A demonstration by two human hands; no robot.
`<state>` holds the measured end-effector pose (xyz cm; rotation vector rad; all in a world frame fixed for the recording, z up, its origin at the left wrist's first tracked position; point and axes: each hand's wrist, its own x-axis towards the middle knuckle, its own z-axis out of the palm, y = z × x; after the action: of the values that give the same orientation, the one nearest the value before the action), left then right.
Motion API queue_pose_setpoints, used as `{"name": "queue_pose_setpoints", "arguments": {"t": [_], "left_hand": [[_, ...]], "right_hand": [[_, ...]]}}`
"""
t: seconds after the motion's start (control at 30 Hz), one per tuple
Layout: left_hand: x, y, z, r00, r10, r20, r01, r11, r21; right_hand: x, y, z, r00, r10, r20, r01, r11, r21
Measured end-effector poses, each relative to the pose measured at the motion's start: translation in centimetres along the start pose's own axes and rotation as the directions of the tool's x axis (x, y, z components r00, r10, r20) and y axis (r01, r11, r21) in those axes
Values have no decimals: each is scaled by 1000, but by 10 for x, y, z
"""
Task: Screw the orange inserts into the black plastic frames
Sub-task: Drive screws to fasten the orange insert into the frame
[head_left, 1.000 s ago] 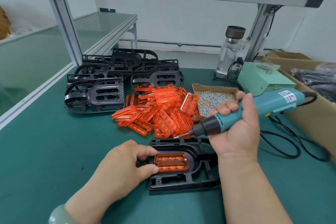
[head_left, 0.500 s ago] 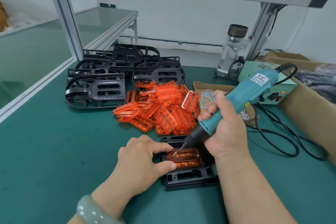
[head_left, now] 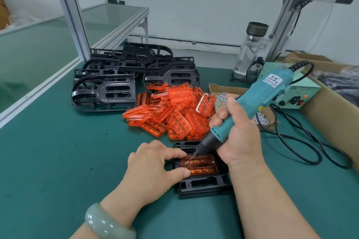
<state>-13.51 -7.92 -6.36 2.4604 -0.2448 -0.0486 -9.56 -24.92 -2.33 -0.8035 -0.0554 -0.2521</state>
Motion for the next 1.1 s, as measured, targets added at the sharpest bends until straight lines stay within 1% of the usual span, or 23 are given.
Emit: {"name": "queue_pose_setpoints", "arguments": {"t": [0.33, 0.57, 0.77, 0.9, 1.1], "left_hand": [[-1, 0, 0, 1000, -2, 7, 2, 1000, 16], [0, 0, 1, 1000, 4, 1, -4, 999, 32], [0, 0, 0, 1000, 1, -2, -1, 999, 34], [-1, 1, 0, 1000, 0, -6, 0, 1000, 23], [-1, 3, -1, 1000, 2, -16, -2, 1000, -4]], "right_hand": [[0, 2, 2, 999, -30, 39, 33, 997, -67], [-2, 0, 9, 991, -52, 123, 69, 988, -141], [-3, -2, 16, 961, -51, 273, 116, 967, -227], [-4, -2, 20, 910, -38, 412, 156, 954, -256], [-3, -1, 28, 838, 41, 544, 143, 946, -291]]}}
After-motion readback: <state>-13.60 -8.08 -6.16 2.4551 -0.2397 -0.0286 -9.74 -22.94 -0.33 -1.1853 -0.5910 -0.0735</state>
